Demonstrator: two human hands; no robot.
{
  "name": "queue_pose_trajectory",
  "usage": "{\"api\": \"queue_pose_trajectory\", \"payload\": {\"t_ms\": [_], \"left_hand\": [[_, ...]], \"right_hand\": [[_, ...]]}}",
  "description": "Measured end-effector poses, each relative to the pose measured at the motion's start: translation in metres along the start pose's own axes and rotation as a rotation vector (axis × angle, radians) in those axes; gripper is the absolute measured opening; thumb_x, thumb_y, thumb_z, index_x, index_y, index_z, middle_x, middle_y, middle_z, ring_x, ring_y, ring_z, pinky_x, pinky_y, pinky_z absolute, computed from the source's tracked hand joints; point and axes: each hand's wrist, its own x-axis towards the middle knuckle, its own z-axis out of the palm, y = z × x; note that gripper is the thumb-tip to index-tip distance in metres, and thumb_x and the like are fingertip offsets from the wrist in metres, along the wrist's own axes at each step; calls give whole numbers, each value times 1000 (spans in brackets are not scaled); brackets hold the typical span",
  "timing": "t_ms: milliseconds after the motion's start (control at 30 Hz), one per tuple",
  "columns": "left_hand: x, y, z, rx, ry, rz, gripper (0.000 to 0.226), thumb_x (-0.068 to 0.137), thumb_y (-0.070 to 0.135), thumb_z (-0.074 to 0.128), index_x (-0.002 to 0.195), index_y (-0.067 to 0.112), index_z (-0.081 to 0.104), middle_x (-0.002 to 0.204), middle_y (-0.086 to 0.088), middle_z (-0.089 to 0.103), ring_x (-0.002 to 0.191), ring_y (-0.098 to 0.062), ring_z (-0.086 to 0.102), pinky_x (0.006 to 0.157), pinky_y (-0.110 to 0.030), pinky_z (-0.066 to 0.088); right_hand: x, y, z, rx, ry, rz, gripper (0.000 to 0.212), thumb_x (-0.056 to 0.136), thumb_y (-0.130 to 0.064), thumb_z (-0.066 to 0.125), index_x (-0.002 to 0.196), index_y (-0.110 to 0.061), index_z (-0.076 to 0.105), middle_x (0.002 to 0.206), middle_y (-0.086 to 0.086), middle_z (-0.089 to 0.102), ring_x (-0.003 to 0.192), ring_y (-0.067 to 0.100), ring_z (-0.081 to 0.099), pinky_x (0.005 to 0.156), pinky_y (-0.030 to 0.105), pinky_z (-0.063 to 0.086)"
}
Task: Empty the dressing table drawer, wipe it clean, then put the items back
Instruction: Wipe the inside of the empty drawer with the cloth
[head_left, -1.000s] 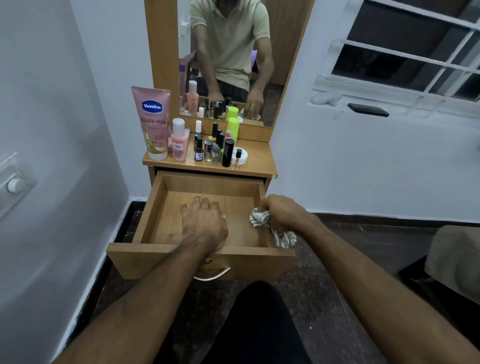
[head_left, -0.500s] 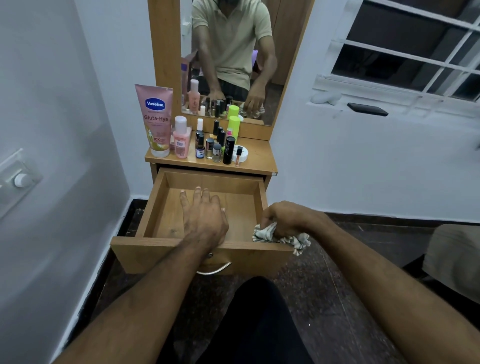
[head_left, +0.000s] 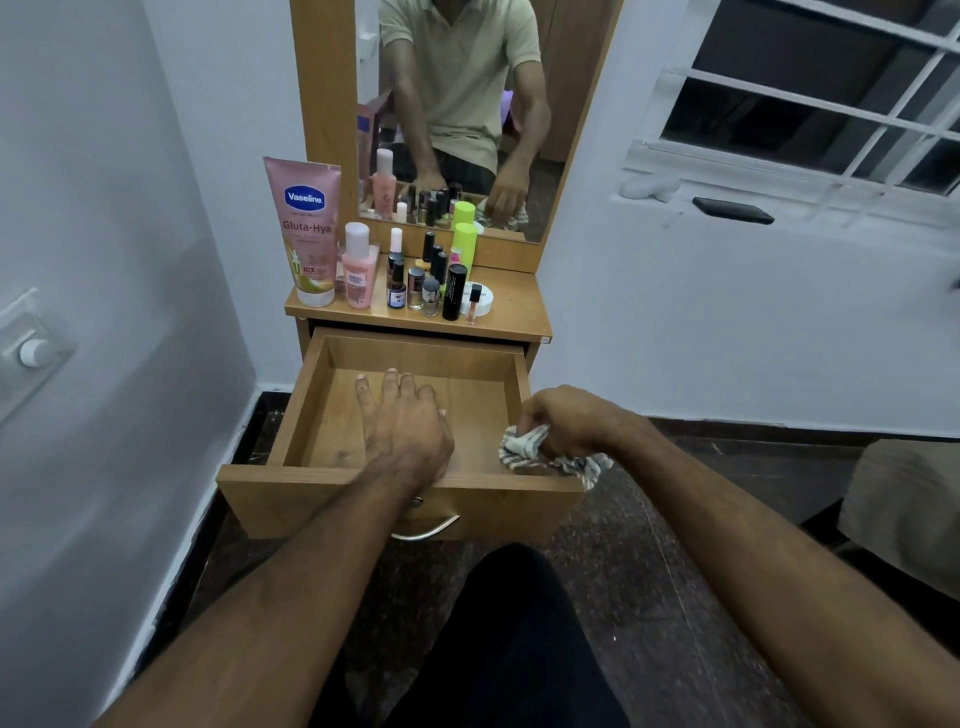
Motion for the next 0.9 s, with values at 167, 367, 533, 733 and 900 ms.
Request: {"api": "queue_pose_trajectory", "payload": {"t_ms": [167, 367, 533, 733, 900], "left_hand": [[2, -3, 1, 8, 0, 7, 52, 99, 48, 36, 141, 20, 51, 156, -8, 41, 150, -28, 23, 119, -61, 8], [1, -1, 2, -10, -14, -11, 52, 100, 48, 37, 140, 20, 52, 155, -7, 43, 149, -28, 25, 119, -62, 8], [0, -2, 1, -16, -6, -11, 52, 100, 48, 36, 140, 19, 52, 153, -6, 44, 149, -27, 26, 119, -62, 9], [0, 0, 1, -28, -44, -24, 52, 101, 47, 35, 140, 19, 52, 151, -6, 47, 147, -27, 29, 119, -62, 9], [1, -1, 2, -28, -51, -28, 51, 100, 47, 34, 138, 19, 53, 147, -5, 50, 144, -27, 32, 118, -62, 10]], "right_hand": [[0, -6, -2, -44, -208, -18, 36, 75, -1, 79, 100, -26, 77, 88, -18, 62, 83, 6, 60, 61, 21, 44], [-3, -3, 4, -20, -52, -1, 32, 77, -4, 78, 96, -29, 71, 102, -10, 67, 95, 11, 62, 72, 26, 48], [-2, -3, -4, -34, -231, -13, 31, 77, -4, 79, 94, -28, 71, 100, -13, 65, 96, 12, 61, 74, 28, 48], [2, -5, -3, -78, -147, -16, 31, 75, -10, 84, 89, -32, 67, 93, -15, 63, 87, 9, 58, 66, 25, 42], [7, -7, -6, -132, -221, -38, 30, 76, -8, 82, 92, -30, 69, 101, -8, 68, 87, 10, 61, 65, 25, 45]]}}
